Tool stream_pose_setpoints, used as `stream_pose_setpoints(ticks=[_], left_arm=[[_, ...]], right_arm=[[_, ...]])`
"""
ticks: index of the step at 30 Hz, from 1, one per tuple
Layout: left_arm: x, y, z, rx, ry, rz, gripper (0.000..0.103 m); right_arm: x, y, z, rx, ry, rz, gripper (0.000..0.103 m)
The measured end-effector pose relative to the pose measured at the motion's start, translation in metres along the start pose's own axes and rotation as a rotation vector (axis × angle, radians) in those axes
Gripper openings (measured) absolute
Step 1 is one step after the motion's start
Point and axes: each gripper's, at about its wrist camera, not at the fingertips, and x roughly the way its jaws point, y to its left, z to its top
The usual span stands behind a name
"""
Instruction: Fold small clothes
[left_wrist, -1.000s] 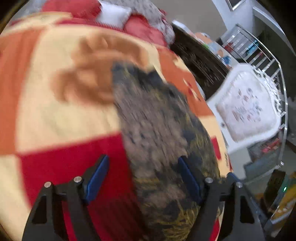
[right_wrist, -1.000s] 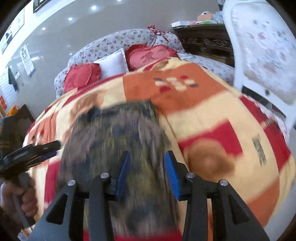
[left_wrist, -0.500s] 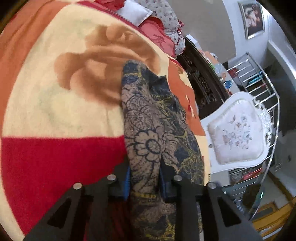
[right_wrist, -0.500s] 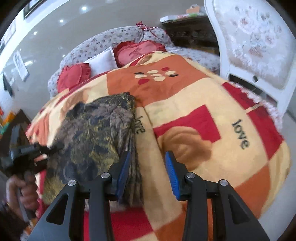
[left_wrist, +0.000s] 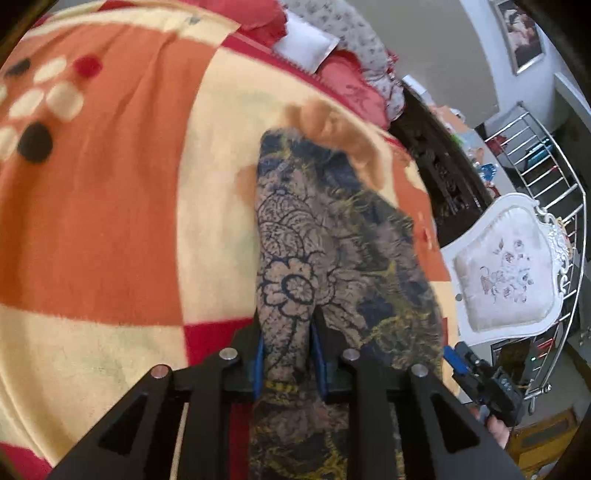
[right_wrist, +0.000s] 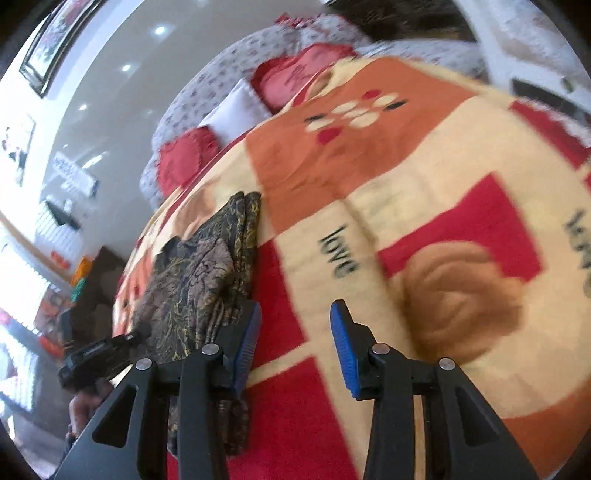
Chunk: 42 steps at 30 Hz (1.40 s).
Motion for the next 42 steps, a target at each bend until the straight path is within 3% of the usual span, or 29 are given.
stream_pose_setpoints(ticks=[5,7,13,15,17,19,26,30,32,36,39,40,42], left_arm=[[0.008,-0.007,-0.005,0.019,-0.021,0.055,0.034],[0.01,-0.009,-0.004,0.021,-0.022,0.056,0.036],[0.012,-0.006,0.01,-0.002,-0.023,0.04,0.042],[0.012,-0.006,0.016,-0.009,-0.047,0.038,0.031],[0.011,-0.008,0.015,-0.007,-0.065,0.045,0.021],[0.005,-0.012,0.01,0.016,-0.099,0.061,0.018],[-0.036,0.004,-0.002,0.02,-0.184,0.115,0.018],[-0.033,0.036,0.005,-0.088,-0.163,0.104,0.021],[-0.023,0.038,0.009,-0.072,-0.129,0.113,0.035],[-0.029,0.027,0.019,-0.003,-0.123,0.168,0.041],[-0.062,0.015,0.025,0.007,-0.259,0.231,0.049],[-0.069,0.01,0.027,0.005,-0.297,0.244,0.058],[-0.071,-0.005,0.034,0.032,-0.336,0.248,0.06]], right_arm=[[0.03,0.031,-0.005,-0.053,0.048,0.121,0.056],[0.043,0.037,-0.003,-0.065,0.055,0.109,0.061],[0.087,0.031,0.003,0.043,0.14,0.182,0.062],[0.094,0.027,0.004,0.092,0.148,0.227,0.061],[0.099,0.027,0.005,0.105,0.155,0.245,0.043],[0.097,0.033,0.007,0.072,0.145,0.23,0.034],[0.111,0.056,0.006,0.007,0.169,0.242,0.032],[0.131,0.075,-0.001,0.002,0.225,0.281,0.032],[0.134,0.075,-0.004,0.007,0.229,0.248,0.033],[0.123,0.063,-0.002,0.05,0.227,0.196,0.037],[0.09,0.078,0.007,-0.046,0.161,0.089,0.039],[0.08,0.088,0.01,-0.096,0.13,0.061,0.039],[0.066,0.117,0.013,-0.222,0.085,0.009,0.039]])
